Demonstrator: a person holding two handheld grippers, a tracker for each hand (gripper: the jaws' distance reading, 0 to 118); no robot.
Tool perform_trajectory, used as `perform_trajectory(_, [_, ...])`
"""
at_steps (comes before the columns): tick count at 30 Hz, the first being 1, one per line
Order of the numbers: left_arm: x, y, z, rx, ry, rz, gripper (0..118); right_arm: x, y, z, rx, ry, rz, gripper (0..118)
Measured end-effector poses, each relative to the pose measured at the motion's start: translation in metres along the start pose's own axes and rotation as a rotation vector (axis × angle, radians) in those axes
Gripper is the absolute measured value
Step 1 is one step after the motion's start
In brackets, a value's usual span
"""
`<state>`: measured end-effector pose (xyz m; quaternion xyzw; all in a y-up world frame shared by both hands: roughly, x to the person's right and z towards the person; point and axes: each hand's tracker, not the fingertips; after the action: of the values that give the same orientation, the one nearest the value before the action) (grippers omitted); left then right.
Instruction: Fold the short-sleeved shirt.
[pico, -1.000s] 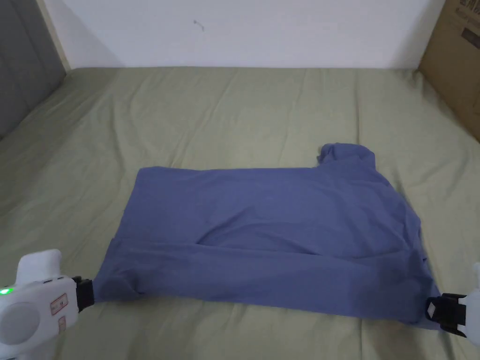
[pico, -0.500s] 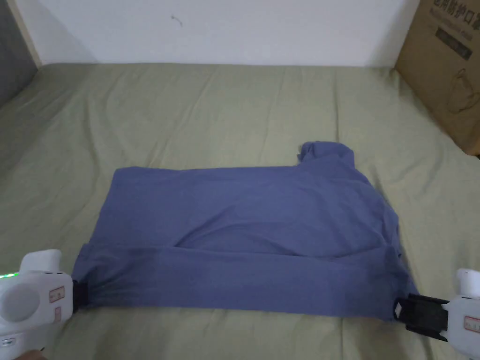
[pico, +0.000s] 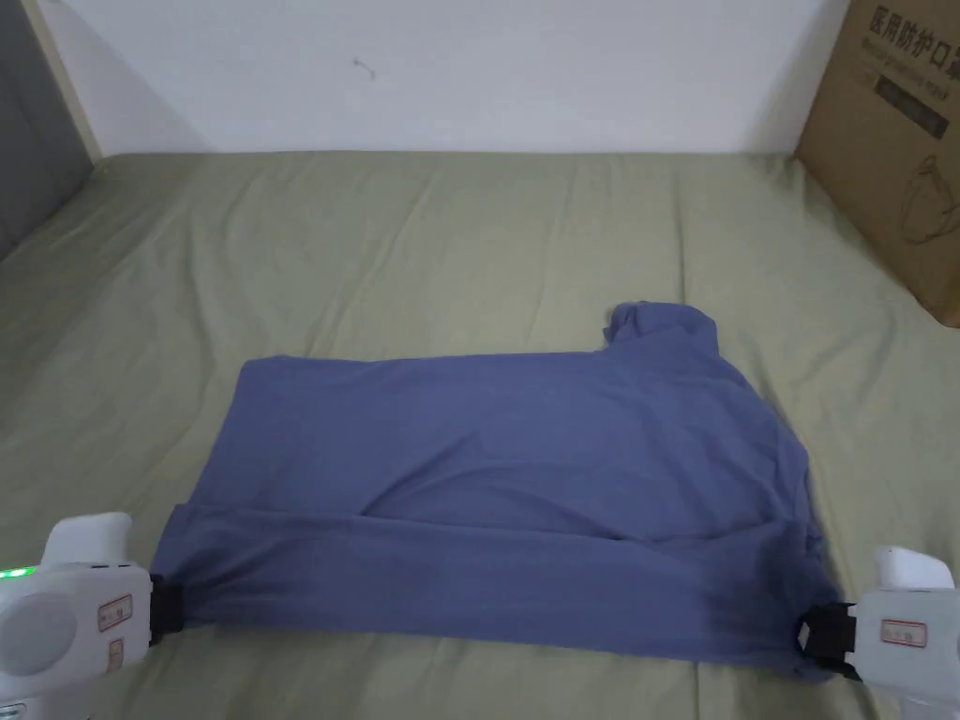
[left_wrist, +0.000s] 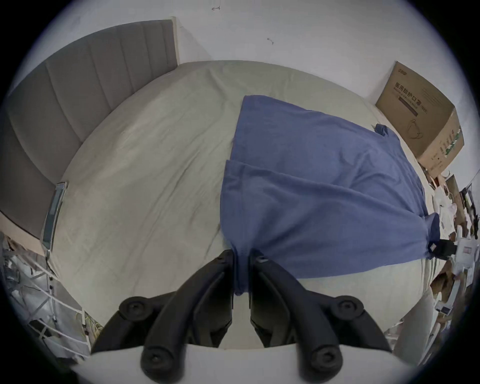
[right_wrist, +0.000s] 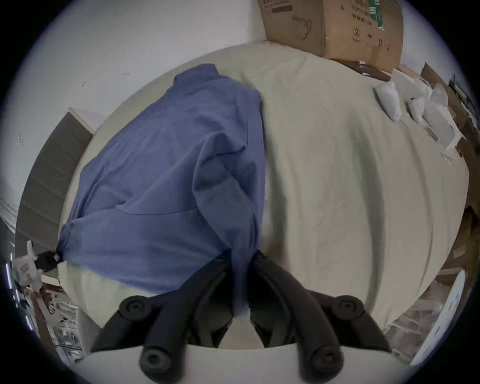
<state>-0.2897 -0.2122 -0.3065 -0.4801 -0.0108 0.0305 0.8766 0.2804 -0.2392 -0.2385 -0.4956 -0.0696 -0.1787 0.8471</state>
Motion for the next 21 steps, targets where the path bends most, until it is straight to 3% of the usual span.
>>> perform_trajectory(5, [-0.006,0.006,0.033,0.055,-0.024,-0.015,9,0.008,0.009,0.052,0.051,0.082,-0.001,8])
perform_trajectory(10, [-0.005,-0.020,0.053,0.043,-0.009,-0.069,9,0.015,-0.013,0.083,0.045,0.047,0.022,8])
perform_trajectory(16, [-0.005,-0.085,0.028,-0.105,0.066,-0.139,10,0.030,-0.072,0.049,-0.117,0.006,0.035,9])
perform_trajectory(17, [-0.004,-0.091,0.022,-0.104,0.055,-0.126,10,0.029,-0.076,0.043,-0.138,-0.018,0.048,17])
perform_trajectory(18, [-0.010,-0.093,0.013,-0.114,0.058,-0.130,13,0.028,-0.078,0.039,-0.149,-0.080,0.071,36])
perform_trajectory(19, [-0.009,-0.093,0.014,-0.122,0.066,-0.132,25,0.027,-0.077,0.042,-0.131,-0.109,0.082,61])
perform_trajectory(21, [-0.012,-0.081,0.027,-0.063,0.107,-0.145,54,0.026,-0.068,0.055,-0.101,-0.075,0.073,65])
